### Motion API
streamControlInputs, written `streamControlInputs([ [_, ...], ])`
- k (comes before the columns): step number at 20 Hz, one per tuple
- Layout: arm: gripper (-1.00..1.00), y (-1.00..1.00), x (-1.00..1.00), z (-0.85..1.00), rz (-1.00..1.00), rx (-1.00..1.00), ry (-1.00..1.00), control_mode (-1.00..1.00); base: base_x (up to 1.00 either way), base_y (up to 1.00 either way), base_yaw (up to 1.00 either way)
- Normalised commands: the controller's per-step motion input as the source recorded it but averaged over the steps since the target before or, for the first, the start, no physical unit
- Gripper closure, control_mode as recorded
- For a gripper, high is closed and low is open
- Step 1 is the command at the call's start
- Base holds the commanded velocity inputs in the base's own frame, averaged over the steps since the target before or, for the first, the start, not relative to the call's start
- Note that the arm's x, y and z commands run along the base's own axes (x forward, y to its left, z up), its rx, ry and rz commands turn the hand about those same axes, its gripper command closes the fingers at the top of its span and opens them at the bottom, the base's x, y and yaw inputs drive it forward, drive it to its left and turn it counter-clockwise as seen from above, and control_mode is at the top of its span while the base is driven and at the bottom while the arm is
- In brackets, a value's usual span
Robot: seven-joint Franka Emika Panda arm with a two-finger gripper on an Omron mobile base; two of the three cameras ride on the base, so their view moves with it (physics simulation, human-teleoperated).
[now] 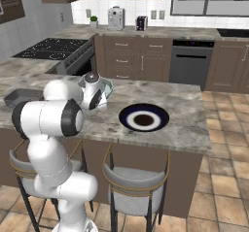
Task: Place two dumplings into each of the tupperware containers and then place the containers in the fridge.
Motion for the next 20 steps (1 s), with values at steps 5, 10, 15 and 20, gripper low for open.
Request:
streamControlInputs([
  [5,1.0,-0.18,-1.0,0.65,0.0,0.0,0.01,-1.0,0.0,0.0,0.0],
  [10,1.0,-0.15,-1.0,0.3,0.0,-0.06,0.02,-1.0,0.0,0.0,0.0],
  [15,1.0,-0.06,-1.0,0.06,0.02,-0.02,0.14,-1.0,0.0,0.0,0.0],
  [20,1.0,-0.18,-1.0,0.0,0.02,0.0,0.17,-1.0,0.0,0.0,0.0],
])
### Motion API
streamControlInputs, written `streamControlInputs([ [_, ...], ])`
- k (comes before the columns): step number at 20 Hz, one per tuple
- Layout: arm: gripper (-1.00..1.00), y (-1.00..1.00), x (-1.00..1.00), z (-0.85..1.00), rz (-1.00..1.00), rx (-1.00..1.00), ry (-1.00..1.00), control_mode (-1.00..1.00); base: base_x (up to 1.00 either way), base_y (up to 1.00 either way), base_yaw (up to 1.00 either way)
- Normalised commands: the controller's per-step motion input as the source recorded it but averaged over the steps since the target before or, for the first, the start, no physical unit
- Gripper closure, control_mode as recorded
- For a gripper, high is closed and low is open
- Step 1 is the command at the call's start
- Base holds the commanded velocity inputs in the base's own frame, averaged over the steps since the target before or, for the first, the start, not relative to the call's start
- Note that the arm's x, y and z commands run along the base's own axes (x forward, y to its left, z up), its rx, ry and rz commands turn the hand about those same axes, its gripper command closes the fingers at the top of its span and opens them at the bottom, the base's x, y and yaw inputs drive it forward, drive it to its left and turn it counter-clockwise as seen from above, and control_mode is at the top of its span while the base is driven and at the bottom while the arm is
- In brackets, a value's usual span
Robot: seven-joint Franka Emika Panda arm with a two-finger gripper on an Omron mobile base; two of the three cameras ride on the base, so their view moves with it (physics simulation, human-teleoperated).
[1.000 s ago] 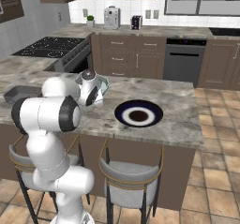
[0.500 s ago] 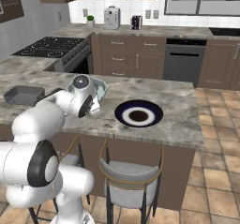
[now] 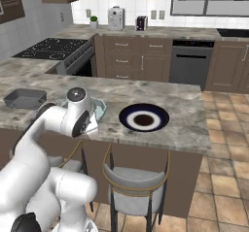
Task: Place two dumplings into each of the tupperware containers and then place the containers in the fridge.
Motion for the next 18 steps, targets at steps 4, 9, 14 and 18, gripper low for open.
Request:
streamControlInputs([
  [4,1.0,-0.15,-1.0,-0.01,0.0,0.0,0.19,-1.0,0.0,0.0,0.0],
  [9,1.0,-0.13,-1.0,-0.04,0.0,0.0,0.13,-1.0,0.0,0.0,0.0],
  [14,1.0,0.0,-0.55,0.0,0.0,-0.01,0.02,-1.0,0.0,0.0,0.0],
  [18,1.0,0.02,-0.28,0.14,0.0,-0.01,0.0,-1.0,0.0,0.0,0.0],
])
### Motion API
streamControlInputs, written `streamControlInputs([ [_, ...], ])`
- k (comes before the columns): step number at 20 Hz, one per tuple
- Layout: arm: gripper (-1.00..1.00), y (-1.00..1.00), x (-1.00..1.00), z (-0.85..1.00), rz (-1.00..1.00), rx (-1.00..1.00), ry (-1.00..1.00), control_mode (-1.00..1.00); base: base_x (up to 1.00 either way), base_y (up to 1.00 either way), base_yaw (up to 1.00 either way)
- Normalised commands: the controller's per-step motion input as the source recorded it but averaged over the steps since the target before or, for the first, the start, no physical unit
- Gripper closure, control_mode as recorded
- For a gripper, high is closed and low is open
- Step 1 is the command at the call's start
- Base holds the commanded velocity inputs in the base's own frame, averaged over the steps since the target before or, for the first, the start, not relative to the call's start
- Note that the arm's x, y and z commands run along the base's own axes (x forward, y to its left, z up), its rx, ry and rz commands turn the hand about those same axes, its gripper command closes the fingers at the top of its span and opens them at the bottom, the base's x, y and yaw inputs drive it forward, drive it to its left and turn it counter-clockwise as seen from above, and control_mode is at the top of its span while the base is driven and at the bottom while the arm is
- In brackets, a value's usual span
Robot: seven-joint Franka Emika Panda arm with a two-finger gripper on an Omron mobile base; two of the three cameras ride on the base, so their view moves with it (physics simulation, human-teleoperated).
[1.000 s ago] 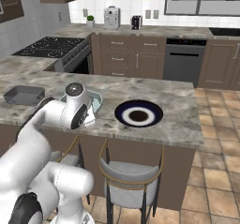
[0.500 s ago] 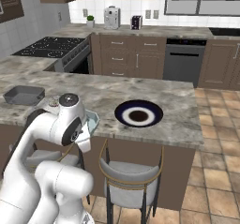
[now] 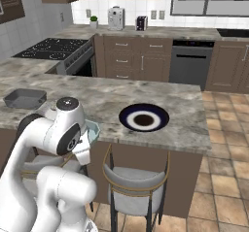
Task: Place two dumplings into each of the tupperware containers and then place the containers in the fridge.
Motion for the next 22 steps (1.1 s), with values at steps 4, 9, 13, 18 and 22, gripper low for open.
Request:
streamControlInputs([
  [4,1.0,0.0,-0.37,0.02,0.0,0.0,0.0,1.0,-0.2,0.0,0.0],
  [9,1.0,0.0,0.0,0.0,0.0,0.0,0.0,1.0,-0.73,-0.11,-0.06],
  [13,1.0,0.0,0.0,0.0,0.0,0.0,0.0,1.0,-0.15,-0.31,-0.31],
  [18,1.0,0.0,0.0,0.0,0.0,0.0,0.0,1.0,0.0,-0.33,-0.4],
  [22,1.0,0.0,0.0,0.0,0.0,0.0,0.0,1.0,0.03,-0.58,-0.4],
])
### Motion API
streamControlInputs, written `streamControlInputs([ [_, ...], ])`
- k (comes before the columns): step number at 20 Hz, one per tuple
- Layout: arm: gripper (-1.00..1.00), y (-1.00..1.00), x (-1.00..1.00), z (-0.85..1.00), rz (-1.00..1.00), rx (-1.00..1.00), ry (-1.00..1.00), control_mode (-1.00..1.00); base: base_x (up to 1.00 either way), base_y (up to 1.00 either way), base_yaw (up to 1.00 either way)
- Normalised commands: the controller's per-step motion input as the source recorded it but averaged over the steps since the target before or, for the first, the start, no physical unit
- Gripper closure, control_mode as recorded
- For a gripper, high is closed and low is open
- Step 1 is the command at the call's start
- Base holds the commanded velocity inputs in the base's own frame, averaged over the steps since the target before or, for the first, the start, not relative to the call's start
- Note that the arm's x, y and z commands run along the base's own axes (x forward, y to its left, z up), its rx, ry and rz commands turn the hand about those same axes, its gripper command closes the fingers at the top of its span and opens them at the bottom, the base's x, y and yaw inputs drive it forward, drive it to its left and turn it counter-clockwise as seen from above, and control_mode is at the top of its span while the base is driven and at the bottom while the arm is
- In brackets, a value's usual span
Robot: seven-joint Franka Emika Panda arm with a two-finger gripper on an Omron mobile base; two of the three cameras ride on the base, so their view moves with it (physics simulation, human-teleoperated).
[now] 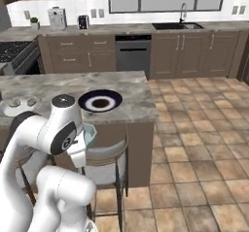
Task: Place two dumplings into each of the tupperware containers and then place the containers in the fridge.
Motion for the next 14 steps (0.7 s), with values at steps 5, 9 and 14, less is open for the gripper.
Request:
streamControlInputs([
  [5,1.0,0.0,0.0,0.0,0.0,0.0,0.0,1.0,0.32,-0.96,-0.26],
  [9,1.0,0.0,0.0,0.0,0.0,0.0,0.0,1.0,0.46,-1.0,-0.21],
  [14,1.0,0.0,0.0,0.0,0.0,0.0,0.0,1.0,0.56,-1.0,-0.21],
])
